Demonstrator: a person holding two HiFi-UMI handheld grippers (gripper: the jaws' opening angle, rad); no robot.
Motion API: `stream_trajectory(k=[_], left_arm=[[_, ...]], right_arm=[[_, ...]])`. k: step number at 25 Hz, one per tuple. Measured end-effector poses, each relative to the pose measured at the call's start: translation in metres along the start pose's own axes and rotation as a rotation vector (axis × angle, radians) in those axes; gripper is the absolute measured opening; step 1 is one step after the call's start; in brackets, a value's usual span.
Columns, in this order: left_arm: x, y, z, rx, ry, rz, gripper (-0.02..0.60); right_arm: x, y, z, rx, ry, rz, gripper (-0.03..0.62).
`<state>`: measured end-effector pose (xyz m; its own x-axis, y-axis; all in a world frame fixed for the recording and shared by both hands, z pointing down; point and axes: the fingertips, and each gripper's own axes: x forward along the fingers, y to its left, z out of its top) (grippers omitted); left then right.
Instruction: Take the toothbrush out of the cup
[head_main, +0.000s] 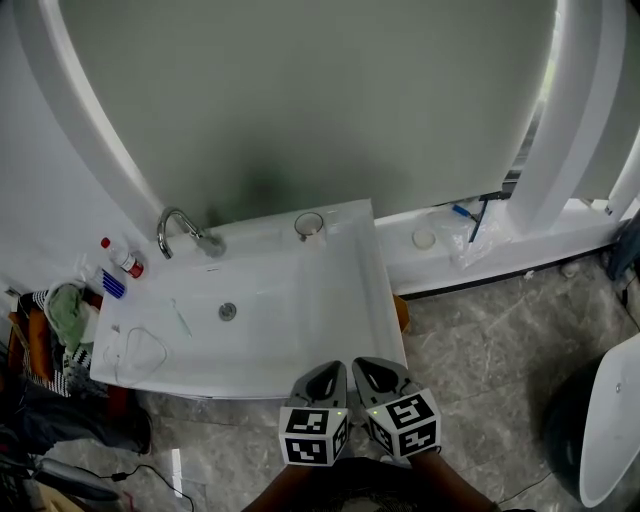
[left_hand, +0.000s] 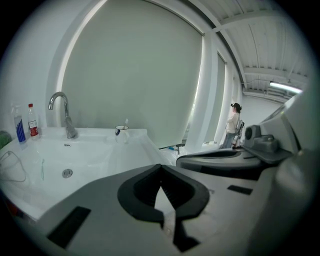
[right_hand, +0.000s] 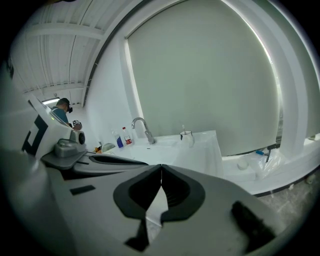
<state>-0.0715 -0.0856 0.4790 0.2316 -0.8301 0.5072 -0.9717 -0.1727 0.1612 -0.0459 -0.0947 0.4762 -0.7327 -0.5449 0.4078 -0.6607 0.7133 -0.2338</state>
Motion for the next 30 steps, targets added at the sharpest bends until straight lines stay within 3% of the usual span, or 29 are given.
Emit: stream_trajectory(k=[19, 30], left_arm=[[0.029, 0.072, 0.053, 0.101, -0.040, -0.111, 0.009], [0.055, 0.098, 0.083, 0.106, -0.095, -0.151, 0.009]], right_arm=[[0.074, 0.002, 0.052, 0.011, -0.046, -0.120, 0.011], [0.094, -0.008, 0.080, -0.009, -0.078, -0.163, 0.011]])
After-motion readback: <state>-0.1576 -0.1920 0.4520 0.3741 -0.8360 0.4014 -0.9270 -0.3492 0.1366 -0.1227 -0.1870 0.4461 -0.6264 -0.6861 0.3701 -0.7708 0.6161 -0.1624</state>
